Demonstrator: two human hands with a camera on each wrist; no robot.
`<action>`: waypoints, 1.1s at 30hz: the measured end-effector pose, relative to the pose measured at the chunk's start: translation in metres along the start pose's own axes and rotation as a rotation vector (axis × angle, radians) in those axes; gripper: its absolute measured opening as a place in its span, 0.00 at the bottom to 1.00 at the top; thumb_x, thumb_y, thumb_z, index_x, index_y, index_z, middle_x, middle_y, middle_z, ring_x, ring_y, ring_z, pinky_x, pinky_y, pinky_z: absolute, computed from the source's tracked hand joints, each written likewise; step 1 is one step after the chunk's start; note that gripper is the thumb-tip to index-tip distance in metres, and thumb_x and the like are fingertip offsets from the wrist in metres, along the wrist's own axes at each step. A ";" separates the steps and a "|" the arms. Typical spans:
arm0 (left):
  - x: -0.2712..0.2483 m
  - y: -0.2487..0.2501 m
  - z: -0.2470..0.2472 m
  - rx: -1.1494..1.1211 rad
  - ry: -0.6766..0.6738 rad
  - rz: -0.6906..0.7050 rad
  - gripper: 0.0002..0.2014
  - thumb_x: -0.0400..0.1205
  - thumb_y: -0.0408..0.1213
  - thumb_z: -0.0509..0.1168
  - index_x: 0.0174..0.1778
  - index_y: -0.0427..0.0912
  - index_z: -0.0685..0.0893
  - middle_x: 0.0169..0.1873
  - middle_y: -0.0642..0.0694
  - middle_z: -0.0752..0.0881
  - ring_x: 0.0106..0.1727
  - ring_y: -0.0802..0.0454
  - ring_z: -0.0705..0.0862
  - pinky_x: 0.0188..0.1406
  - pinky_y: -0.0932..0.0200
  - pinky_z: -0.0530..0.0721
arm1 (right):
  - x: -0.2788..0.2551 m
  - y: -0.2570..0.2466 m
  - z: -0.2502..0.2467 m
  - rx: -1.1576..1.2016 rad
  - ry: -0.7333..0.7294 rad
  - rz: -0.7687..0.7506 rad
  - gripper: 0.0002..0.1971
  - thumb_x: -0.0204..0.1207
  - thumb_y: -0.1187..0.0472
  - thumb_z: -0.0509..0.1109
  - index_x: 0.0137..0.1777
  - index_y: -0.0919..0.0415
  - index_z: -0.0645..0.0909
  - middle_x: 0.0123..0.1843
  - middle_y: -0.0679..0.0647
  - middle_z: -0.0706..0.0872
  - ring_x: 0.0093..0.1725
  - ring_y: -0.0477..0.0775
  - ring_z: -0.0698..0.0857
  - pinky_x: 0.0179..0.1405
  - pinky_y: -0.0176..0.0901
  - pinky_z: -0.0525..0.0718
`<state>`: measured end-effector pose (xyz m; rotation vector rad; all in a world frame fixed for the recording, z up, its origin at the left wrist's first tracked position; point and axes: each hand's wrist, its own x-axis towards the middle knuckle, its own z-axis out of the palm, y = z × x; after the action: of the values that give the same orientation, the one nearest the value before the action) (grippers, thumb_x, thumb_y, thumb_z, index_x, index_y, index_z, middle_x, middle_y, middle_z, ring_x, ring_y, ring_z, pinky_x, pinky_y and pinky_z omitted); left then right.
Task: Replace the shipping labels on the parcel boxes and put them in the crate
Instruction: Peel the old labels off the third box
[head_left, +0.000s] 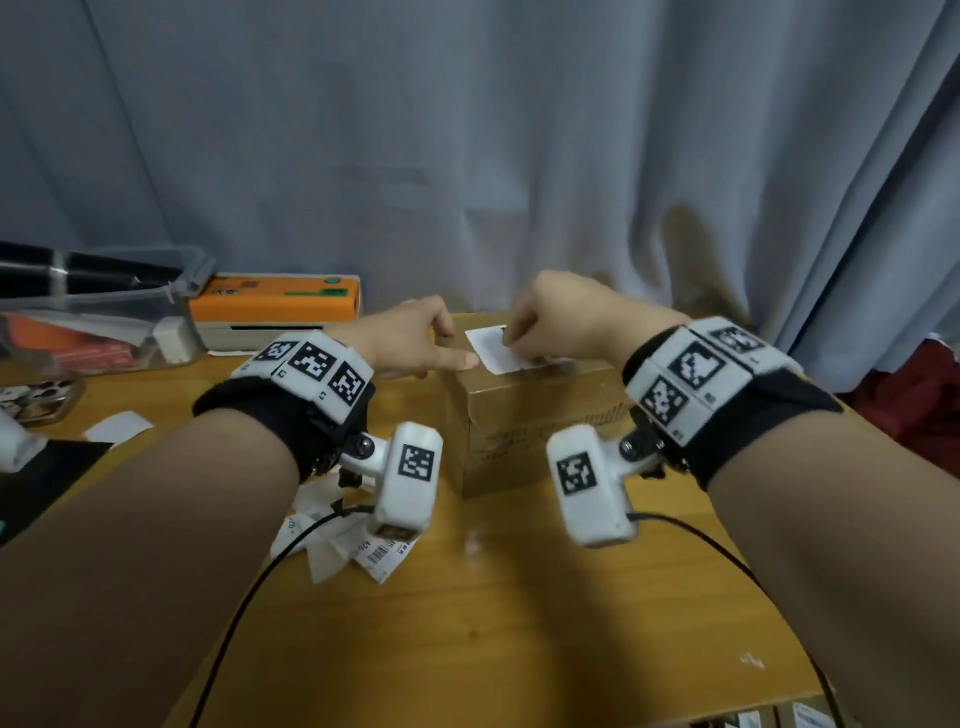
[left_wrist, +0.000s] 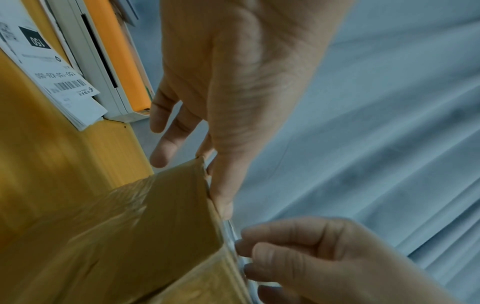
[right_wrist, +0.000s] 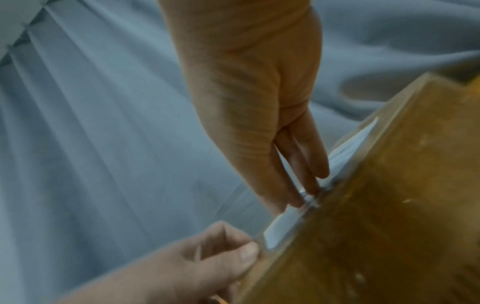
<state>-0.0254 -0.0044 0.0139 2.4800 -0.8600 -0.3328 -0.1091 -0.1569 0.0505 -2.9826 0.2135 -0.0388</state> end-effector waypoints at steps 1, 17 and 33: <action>-0.001 0.000 0.001 -0.008 0.007 -0.001 0.24 0.74 0.55 0.70 0.58 0.45 0.74 0.58 0.47 0.73 0.47 0.47 0.84 0.51 0.52 0.81 | -0.004 0.003 0.001 0.024 0.007 -0.017 0.07 0.69 0.54 0.74 0.46 0.48 0.90 0.47 0.48 0.91 0.46 0.49 0.86 0.44 0.39 0.79; -0.009 -0.001 0.010 0.001 0.061 -0.018 0.25 0.73 0.59 0.69 0.58 0.47 0.74 0.59 0.49 0.71 0.54 0.51 0.76 0.49 0.58 0.72 | -0.010 -0.015 0.018 -0.126 -0.036 -0.123 0.07 0.72 0.59 0.67 0.42 0.60 0.84 0.43 0.56 0.87 0.41 0.59 0.83 0.25 0.37 0.70; -0.003 -0.004 0.008 -0.015 0.024 -0.031 0.26 0.72 0.60 0.70 0.57 0.49 0.73 0.55 0.50 0.71 0.49 0.53 0.77 0.47 0.57 0.75 | -0.011 0.022 0.031 0.349 0.031 -0.153 0.06 0.69 0.54 0.79 0.38 0.53 0.85 0.30 0.40 0.81 0.30 0.37 0.78 0.32 0.22 0.73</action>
<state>-0.0281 -0.0025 0.0051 2.4806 -0.8067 -0.3180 -0.1224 -0.1725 0.0168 -2.6446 -0.0182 -0.1253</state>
